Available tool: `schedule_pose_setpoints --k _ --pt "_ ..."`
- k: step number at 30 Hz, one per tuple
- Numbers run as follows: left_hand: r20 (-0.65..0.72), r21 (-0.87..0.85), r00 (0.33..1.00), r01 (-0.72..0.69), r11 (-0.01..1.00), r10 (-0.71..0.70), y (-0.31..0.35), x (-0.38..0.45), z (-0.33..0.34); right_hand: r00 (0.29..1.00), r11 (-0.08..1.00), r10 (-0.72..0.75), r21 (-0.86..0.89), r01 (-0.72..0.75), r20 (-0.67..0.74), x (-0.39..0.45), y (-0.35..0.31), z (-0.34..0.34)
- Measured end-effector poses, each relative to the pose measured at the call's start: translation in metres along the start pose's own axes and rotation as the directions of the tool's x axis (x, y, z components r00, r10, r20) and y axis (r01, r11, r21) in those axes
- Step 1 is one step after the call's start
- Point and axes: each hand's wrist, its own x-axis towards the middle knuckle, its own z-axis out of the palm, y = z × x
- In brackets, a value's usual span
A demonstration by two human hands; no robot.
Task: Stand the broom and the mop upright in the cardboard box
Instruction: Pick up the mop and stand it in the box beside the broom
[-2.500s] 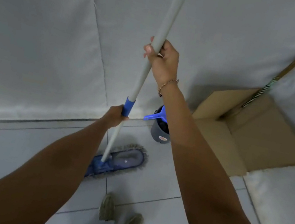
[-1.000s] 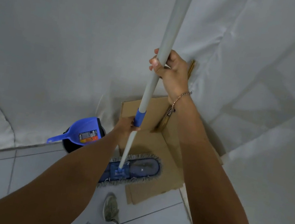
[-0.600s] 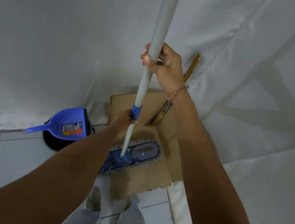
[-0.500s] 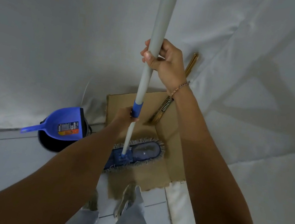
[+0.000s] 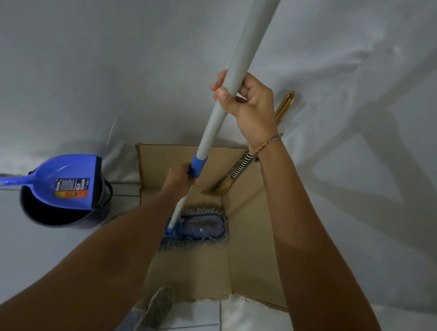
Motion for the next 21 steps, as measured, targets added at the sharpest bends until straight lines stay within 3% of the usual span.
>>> schedule_pose_setpoints --k 10,17,21 --pt "0.0 -0.024 1.0 0.017 1.0 -0.017 0.009 0.072 -0.009 0.995 1.0 -0.007 -0.026 0.009 0.099 0.096 0.024 -0.018" --pt "-0.084 0.062 0.995 0.054 0.997 -0.049 0.022 0.107 -0.012 0.999 0.998 -0.003 -0.066 0.006 0.046 0.146 0.043 -0.01" --pt "-0.134 0.02 0.986 0.102 0.995 -0.099 0.026 0.105 -0.011 1.0 0.997 0.002 -0.083 -0.001 0.006 0.151 0.045 -0.005"
